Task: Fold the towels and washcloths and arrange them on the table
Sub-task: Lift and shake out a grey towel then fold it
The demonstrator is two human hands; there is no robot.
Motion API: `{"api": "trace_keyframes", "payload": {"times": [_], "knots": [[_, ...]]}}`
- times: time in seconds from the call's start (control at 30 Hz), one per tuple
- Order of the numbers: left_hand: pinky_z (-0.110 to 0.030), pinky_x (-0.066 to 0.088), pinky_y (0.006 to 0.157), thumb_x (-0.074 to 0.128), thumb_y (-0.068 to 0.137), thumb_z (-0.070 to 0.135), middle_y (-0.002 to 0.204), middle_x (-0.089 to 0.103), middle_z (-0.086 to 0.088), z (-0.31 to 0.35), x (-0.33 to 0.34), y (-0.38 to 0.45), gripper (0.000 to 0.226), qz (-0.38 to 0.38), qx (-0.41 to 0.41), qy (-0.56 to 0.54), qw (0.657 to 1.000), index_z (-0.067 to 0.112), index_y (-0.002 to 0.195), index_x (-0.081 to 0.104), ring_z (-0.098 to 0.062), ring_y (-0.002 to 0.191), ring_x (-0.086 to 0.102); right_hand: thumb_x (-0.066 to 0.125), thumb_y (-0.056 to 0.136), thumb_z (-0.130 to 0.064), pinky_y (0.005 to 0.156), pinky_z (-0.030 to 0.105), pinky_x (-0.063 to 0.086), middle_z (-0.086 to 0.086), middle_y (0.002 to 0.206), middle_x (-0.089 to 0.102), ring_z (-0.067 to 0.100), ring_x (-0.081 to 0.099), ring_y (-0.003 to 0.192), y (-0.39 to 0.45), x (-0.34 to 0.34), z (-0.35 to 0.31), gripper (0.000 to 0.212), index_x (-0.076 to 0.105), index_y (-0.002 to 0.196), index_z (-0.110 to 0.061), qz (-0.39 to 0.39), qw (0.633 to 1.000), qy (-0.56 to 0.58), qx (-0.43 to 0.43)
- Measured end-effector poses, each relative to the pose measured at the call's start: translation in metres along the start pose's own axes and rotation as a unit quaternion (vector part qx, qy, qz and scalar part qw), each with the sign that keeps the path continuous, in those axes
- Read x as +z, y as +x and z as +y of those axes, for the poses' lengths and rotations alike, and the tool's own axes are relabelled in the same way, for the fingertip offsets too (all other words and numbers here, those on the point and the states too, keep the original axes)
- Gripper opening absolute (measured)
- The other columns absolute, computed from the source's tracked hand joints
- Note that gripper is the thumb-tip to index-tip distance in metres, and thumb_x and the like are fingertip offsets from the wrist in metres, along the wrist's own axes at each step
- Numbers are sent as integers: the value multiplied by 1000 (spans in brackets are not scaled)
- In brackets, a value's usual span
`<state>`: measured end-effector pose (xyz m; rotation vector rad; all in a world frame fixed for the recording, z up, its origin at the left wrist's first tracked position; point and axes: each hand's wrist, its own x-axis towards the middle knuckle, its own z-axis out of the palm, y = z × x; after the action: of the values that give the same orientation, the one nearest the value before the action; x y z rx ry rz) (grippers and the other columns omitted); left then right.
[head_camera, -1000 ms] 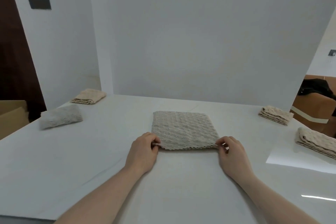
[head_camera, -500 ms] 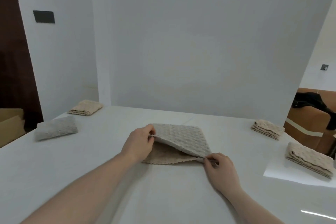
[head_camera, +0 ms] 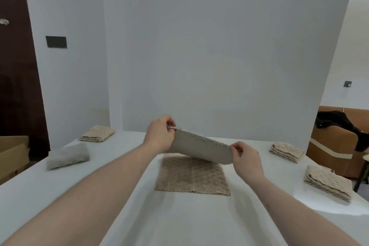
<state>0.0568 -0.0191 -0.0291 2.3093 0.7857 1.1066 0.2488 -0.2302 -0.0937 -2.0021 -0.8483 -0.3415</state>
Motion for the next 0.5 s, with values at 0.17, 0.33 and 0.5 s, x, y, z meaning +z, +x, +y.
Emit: {"api": "trace_keyframes", "payload": {"times": [0.17, 0.33, 0.5], "knots": [[-33, 55, 80, 56, 89, 12, 90, 70, 10, 30, -48, -9, 18, 6, 28, -6, 1000, 28, 90, 64, -15, 87, 66, 51, 100, -10, 76, 33, 43, -4, 88, 69, 24, 63, 88, 0, -46, -49, 18, 66, 95, -18, 27, 999, 22, -21], [-31, 54, 74, 67, 92, 28, 89, 67, 14, 57, -107, -28, 2, -2, 54, -3, 999, 29, 92, 65, -12, 80, 66, 51, 98, -5, 78, 23, 42, -7, 96, 70, 13, 62, 92, -25, -96, -95, 24, 69, 102, -20, 48, 996, 33, -61], [-27, 50, 71, 69, 93, 35, 91, 68, 15, 68, -154, -68, 4, 0, 93, -3, 996, 31, 91, 69, -6, 73, 64, 57, 99, -11, 74, 8, 42, -17, 92, 71, -4, 65, 88, -59, -135, -118, 21, 70, 102, -26, 70, 988, 85, -109]]}}
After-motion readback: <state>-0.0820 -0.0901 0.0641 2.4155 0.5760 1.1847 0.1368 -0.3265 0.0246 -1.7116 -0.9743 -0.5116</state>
